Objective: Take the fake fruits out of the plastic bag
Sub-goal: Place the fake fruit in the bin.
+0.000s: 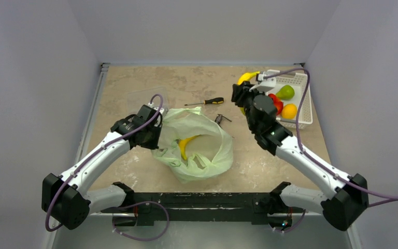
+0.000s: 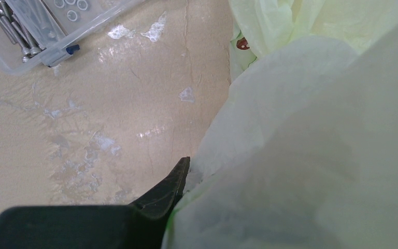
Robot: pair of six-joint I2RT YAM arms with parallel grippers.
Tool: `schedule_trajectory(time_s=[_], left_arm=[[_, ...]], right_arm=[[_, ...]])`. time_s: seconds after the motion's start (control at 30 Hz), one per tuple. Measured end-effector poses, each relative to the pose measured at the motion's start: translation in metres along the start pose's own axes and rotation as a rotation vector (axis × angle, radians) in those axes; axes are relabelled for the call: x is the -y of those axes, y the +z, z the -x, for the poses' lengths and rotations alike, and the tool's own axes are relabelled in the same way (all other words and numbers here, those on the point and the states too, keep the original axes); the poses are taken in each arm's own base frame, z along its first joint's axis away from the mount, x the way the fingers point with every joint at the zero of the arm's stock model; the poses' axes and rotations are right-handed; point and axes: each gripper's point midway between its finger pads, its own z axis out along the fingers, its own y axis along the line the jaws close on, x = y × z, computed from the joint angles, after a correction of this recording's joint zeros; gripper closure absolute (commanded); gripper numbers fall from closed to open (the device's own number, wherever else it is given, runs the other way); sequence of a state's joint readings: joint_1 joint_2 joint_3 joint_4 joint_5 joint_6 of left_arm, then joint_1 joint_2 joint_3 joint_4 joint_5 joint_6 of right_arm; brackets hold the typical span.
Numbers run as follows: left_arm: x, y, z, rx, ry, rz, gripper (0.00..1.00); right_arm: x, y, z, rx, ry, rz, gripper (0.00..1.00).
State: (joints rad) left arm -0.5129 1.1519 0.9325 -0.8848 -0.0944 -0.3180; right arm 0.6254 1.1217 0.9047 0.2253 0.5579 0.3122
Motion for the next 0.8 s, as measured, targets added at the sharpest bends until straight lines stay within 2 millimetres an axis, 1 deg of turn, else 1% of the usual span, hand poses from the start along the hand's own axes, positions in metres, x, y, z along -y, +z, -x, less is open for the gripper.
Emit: schedule_trajectory(time_s=[0.03,0.07,0.1,0.2,0.3,0.4,0.5,0.6,0.67,0.7,0.77,0.8], left_arm=[[0.0,0.0,0.0,0.0,0.0,0.0,1.0],[0.0,0.0,0.0,0.0,0.0,0.0,1.0],[0.0,0.0,0.0,0.0,0.0,-0.001,1.0],[0.0,0.0,0.0,-0.001,0.0,-0.001,1.0],[0.0,0.0,0.0,0.0,0.0,-0.001,1.0],[0.001,0.0,0.0,-0.002,0.0,-0.008,1.0],[0.002,0.0,-0.001,-0.004,0.0,-0.014,1.0],[0.003,0.0,-0.001,-0.005,0.001,-0.018,1.0],[0.004,0.0,-0.001,-0.006,0.001,-0.023,1.0],[0.005,0.0,-0.001,-0.006,0.001,-0.025,1.0],[0.006,0.0,-0.002,-0.008,0.004,-0.031,1.0],[0.007,-0.001,-0.002,-0.009,0.005,-0.035,1.0]], right_arm=[[0.024,0.015,-0.007,-0.028,-0.044,-0.095,1.0],[0.042,0.025,-0.014,-0.056,-0.079,-0.164,1.0],[0.067,0.036,-0.022,-0.091,-0.124,-0.259,1.0],[0.132,0.063,-0.041,-0.195,-0.235,-0.482,1.0],[0.185,0.078,-0.056,-0.287,-0.325,-0.636,1.0],[0.232,0.089,-0.063,-0.361,-0.42,-0.776,1.0],[0.269,0.094,-0.065,-0.408,-0.512,-0.889,1.0],[0.306,0.088,-0.07,-0.461,-0.615,-0.99,1.0],[0.325,0.085,-0.073,-0.495,-0.67,-1.035,1.0],[0.334,0.083,-0.075,-0.515,-0.699,-1.054,0.98],[0.35,0.081,-0.077,-0.55,-0.759,-1.086,0.87],[0.354,0.081,-0.076,-0.555,-0.778,-1.097,0.85]])
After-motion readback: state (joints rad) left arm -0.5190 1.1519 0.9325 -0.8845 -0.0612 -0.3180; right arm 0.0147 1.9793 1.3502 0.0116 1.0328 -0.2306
